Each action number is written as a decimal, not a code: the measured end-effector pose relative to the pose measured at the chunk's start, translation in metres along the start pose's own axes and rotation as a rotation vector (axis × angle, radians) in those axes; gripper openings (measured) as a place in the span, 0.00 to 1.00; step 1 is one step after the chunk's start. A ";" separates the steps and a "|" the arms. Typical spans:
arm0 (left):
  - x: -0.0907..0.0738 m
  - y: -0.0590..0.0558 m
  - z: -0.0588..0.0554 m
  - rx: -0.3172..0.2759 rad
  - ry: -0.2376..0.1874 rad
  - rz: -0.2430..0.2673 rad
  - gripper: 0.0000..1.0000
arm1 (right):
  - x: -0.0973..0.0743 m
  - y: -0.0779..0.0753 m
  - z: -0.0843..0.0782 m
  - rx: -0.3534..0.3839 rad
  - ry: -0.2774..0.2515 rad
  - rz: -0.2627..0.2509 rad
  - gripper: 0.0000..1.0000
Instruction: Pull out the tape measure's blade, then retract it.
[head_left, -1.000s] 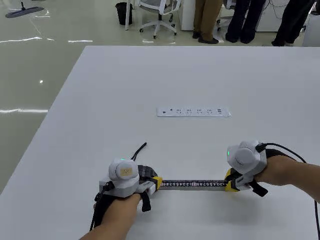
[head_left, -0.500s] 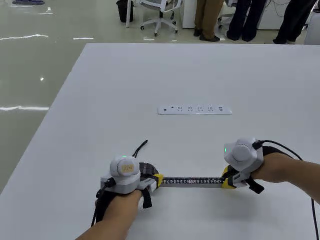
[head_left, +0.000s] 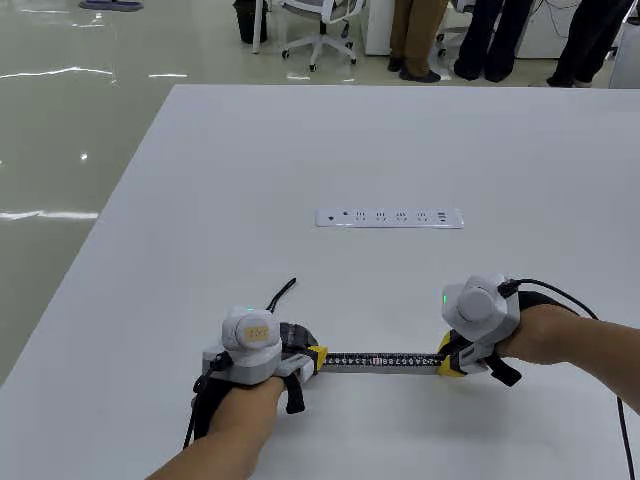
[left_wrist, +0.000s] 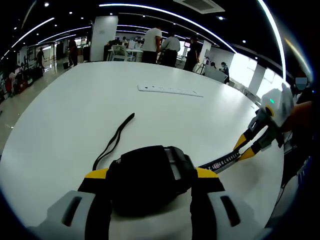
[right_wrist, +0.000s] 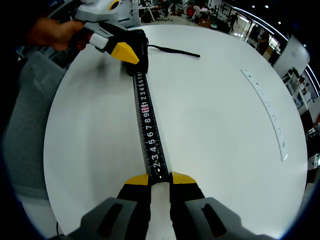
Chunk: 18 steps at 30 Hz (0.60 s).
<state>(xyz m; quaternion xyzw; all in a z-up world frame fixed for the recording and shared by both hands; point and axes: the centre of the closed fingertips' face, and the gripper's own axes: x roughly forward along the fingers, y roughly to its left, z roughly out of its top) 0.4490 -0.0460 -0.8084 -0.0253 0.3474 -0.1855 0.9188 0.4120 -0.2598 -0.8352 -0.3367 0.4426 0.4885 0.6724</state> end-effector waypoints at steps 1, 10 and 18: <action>0.000 0.000 0.000 0.000 0.000 0.000 0.60 | 0.001 -0.001 0.000 0.000 0.000 0.000 0.13; 0.000 0.000 0.000 0.000 0.000 -0.002 0.60 | 0.002 0.001 0.004 -0.001 0.000 0.004 0.13; 0.000 0.000 0.000 0.001 0.005 -0.006 0.60 | 0.003 0.003 0.009 -0.004 -0.002 0.006 0.13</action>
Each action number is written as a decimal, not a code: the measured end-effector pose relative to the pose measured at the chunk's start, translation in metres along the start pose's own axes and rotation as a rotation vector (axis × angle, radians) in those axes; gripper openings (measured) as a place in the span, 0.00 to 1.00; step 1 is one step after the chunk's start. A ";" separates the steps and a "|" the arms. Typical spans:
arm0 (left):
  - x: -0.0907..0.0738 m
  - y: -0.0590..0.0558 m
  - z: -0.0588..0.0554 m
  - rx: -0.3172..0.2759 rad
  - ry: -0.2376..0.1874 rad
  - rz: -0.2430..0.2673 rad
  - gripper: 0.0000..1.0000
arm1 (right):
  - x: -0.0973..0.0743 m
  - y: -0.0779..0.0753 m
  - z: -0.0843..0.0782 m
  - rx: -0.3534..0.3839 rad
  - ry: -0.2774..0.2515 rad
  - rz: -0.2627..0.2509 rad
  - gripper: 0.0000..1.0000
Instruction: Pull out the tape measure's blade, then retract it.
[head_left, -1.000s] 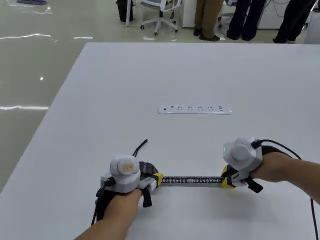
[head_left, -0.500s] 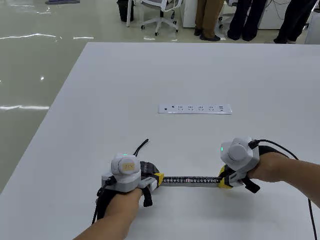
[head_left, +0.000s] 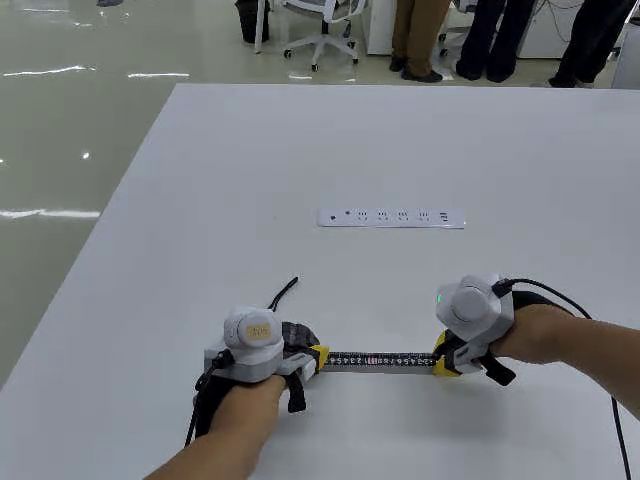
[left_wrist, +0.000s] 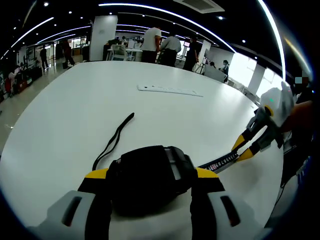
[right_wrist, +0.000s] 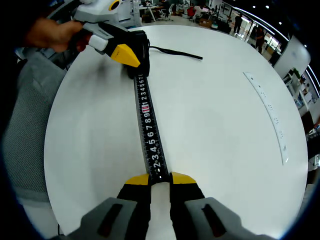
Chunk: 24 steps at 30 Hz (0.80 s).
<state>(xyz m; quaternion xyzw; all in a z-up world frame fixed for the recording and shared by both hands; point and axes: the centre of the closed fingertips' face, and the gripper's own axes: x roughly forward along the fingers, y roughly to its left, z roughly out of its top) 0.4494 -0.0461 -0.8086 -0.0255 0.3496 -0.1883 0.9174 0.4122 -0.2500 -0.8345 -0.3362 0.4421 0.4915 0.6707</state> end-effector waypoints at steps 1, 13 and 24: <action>0.000 0.000 0.000 0.000 -0.001 -0.001 0.60 | 0.001 -0.001 0.000 0.000 -0.001 0.000 0.13; 0.000 0.000 0.000 0.001 -0.001 0.001 0.60 | 0.003 0.002 0.006 -0.002 -0.006 0.002 0.13; 0.000 0.000 0.000 -0.001 -0.001 0.001 0.60 | 0.004 0.004 0.011 -0.006 -0.008 0.007 0.13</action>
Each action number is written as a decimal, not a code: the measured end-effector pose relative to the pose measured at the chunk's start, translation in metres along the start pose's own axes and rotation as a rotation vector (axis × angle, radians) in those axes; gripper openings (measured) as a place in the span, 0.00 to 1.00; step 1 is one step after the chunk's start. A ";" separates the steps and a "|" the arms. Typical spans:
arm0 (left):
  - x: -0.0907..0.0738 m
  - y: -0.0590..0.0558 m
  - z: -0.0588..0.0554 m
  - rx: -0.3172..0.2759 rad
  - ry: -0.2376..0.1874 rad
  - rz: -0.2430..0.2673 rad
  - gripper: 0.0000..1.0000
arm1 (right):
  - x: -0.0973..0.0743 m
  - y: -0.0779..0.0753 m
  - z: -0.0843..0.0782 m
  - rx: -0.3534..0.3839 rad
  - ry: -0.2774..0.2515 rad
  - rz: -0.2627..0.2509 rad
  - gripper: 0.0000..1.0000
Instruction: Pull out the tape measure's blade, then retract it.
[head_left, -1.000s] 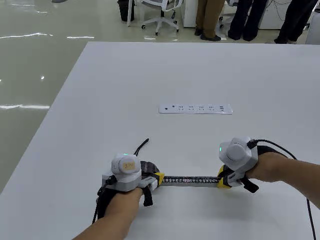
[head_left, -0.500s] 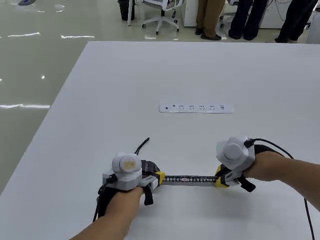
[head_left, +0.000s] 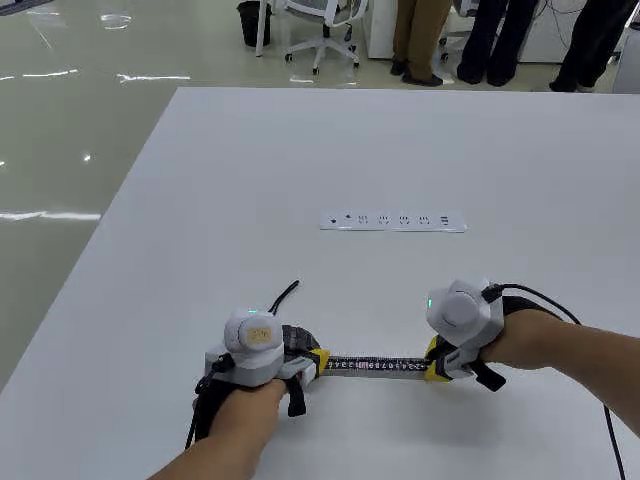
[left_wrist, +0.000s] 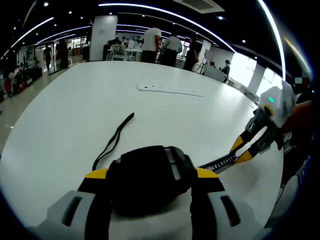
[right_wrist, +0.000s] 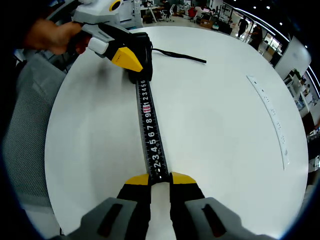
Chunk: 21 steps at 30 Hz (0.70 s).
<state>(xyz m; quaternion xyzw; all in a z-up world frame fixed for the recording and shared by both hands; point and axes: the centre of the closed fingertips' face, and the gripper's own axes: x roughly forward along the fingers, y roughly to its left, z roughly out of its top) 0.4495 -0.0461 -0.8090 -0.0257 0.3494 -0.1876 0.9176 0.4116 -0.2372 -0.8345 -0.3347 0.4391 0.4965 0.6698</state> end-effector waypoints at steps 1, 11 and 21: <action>0.000 0.000 0.000 0.000 0.000 0.000 0.60 | 0.001 0.000 0.000 0.001 0.000 0.001 0.13; -0.001 0.000 0.000 0.001 -0.002 -0.004 0.60 | 0.002 0.001 0.005 0.001 -0.004 -0.004 0.13; -0.001 0.000 0.000 0.000 -0.002 -0.005 0.60 | 0.007 0.001 0.010 -0.005 -0.007 0.001 0.13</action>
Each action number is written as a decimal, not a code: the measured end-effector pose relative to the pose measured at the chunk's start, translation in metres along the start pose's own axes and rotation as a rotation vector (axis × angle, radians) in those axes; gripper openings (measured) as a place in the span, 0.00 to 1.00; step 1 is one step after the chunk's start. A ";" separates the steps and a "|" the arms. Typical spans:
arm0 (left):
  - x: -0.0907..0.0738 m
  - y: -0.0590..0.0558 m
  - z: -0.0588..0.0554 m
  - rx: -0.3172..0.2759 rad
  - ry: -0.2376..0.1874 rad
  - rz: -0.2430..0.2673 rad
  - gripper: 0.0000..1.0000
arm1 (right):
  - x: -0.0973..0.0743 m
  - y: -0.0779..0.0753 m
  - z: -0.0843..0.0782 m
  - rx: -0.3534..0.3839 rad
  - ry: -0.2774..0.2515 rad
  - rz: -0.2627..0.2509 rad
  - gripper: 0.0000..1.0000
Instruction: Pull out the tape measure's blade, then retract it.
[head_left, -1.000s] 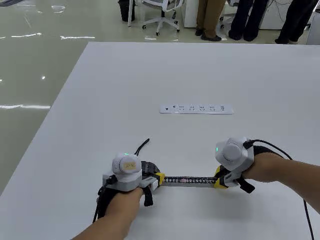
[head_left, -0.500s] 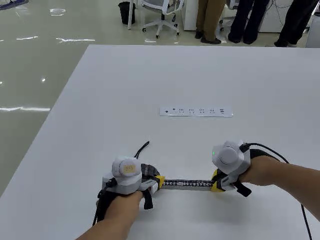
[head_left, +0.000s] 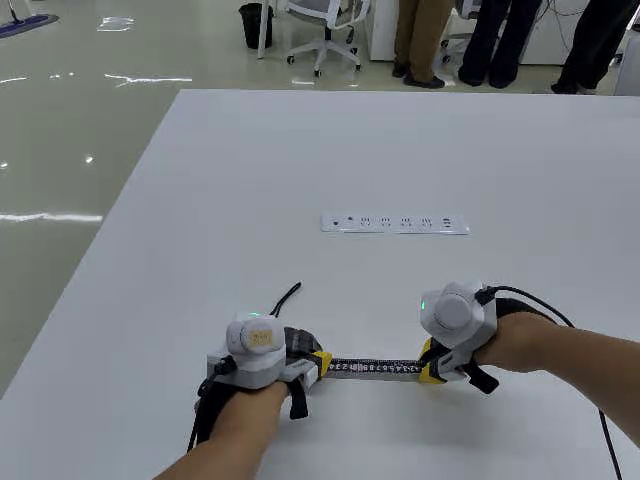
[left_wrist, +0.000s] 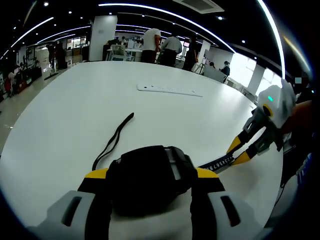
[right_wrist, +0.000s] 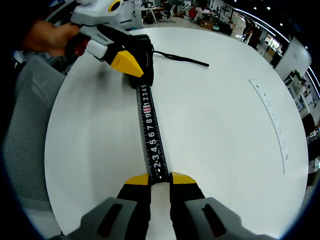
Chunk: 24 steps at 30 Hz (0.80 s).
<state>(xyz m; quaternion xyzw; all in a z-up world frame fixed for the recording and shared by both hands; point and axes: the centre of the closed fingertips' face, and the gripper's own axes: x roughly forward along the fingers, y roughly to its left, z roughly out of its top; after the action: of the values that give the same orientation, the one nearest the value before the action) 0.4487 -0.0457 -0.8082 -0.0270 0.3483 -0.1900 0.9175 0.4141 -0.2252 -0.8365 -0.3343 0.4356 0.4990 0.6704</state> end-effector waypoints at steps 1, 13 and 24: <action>0.000 0.000 0.000 0.001 0.000 0.000 0.60 | 0.001 0.000 0.001 0.000 0.000 0.000 0.13; 0.001 0.000 0.000 0.000 0.000 0.000 0.60 | 0.005 0.003 0.012 -0.007 -0.007 0.004 0.13; 0.000 0.000 0.000 0.000 0.000 0.000 0.60 | 0.008 0.004 0.019 -0.005 -0.012 0.000 0.13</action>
<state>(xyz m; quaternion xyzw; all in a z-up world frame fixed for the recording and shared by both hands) 0.4490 -0.0459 -0.8085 -0.0267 0.3485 -0.1899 0.9175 0.4157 -0.2042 -0.8360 -0.3329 0.4304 0.5021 0.6722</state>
